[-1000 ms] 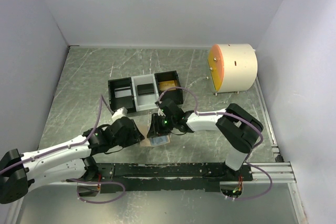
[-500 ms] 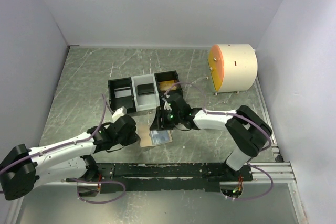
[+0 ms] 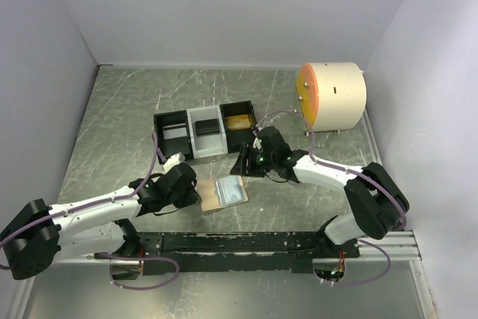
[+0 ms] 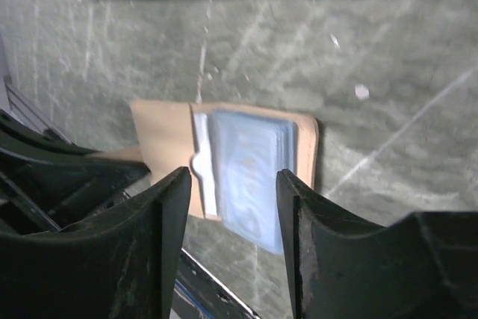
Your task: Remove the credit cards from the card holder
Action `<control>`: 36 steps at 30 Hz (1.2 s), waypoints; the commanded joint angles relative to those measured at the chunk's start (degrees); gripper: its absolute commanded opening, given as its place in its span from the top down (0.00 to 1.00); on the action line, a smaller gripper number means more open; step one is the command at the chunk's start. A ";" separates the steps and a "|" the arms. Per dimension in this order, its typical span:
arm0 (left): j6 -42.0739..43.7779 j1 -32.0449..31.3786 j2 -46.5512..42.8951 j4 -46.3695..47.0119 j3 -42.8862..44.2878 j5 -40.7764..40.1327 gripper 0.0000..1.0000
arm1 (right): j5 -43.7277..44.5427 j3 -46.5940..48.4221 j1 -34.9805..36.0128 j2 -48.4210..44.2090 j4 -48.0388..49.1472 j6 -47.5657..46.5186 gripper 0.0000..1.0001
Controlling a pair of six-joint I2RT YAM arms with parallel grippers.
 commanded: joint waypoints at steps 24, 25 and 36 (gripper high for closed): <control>3.64 0.33 3.12 -1.00 4.77 1.71 0.93 | -5.04 -4.87 0.00 4.72 1.89 2.06 0.60; 3.74 0.26 3.30 -0.82 4.76 1.83 0.93 | -5.09 -4.94 0.12 4.96 2.00 2.23 0.60; 4.58 0.31 5.21 -0.74 5.45 3.03 0.93 | -8.81 -5.43 0.26 3.59 6.54 4.09 0.64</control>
